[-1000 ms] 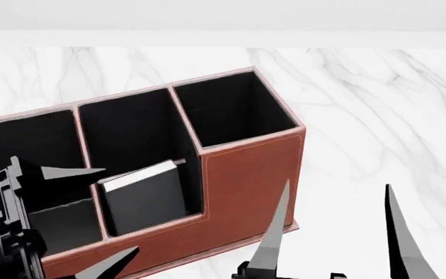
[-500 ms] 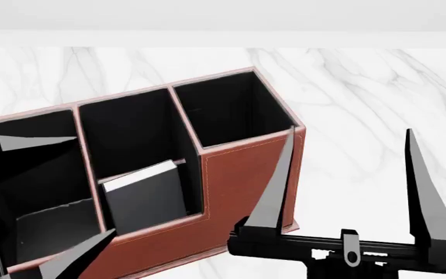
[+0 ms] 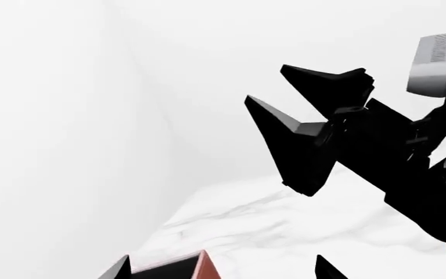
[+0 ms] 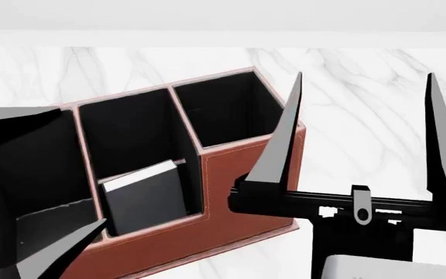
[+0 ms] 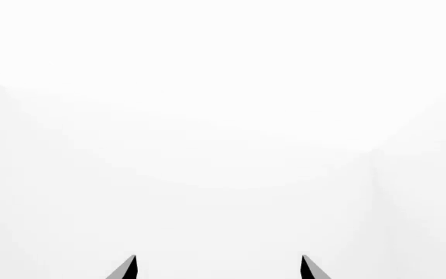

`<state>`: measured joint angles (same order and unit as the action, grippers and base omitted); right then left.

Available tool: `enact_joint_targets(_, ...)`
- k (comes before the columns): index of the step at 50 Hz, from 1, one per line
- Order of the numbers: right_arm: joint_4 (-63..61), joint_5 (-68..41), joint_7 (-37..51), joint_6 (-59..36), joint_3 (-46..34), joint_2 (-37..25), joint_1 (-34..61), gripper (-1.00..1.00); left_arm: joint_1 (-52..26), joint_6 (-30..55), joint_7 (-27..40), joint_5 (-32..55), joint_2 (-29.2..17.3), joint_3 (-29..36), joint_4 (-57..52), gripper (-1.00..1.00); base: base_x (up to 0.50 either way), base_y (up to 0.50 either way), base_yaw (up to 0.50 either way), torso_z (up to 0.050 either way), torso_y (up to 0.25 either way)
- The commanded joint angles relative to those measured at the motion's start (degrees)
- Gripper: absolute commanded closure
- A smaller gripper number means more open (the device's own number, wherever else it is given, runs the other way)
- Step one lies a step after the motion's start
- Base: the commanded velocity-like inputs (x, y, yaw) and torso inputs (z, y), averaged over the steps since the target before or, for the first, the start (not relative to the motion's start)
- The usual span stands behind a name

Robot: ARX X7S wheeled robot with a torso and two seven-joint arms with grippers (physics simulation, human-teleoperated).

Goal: Pick up the book and place it in the back compartment of the caddy.

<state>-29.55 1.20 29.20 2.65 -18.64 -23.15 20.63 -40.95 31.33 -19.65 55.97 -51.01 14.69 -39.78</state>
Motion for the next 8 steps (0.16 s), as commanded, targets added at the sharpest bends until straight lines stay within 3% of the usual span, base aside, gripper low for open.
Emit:
enact_joint_targets(1, -2.3, 0.4, 0.3, -0.1, 0.5, -0.4, 0.6, -1.0, -2.0, 1.3, 2.3, 0.8, -1.4, -1.0, -3.6, -1.0, 0.0, 0.0, 0.0, 0.0, 0.0)
enact_joint_targets(8, -4.4, 1.0, 0.5, -0.2, 0.7, -0.8, -0.2, -1.0, -2.2, 1.1, 3.9, 0.5, -2.6, -2.2, -6.5, -1.0, 0.0, 0.0, 0.0, 0.0, 0.0)
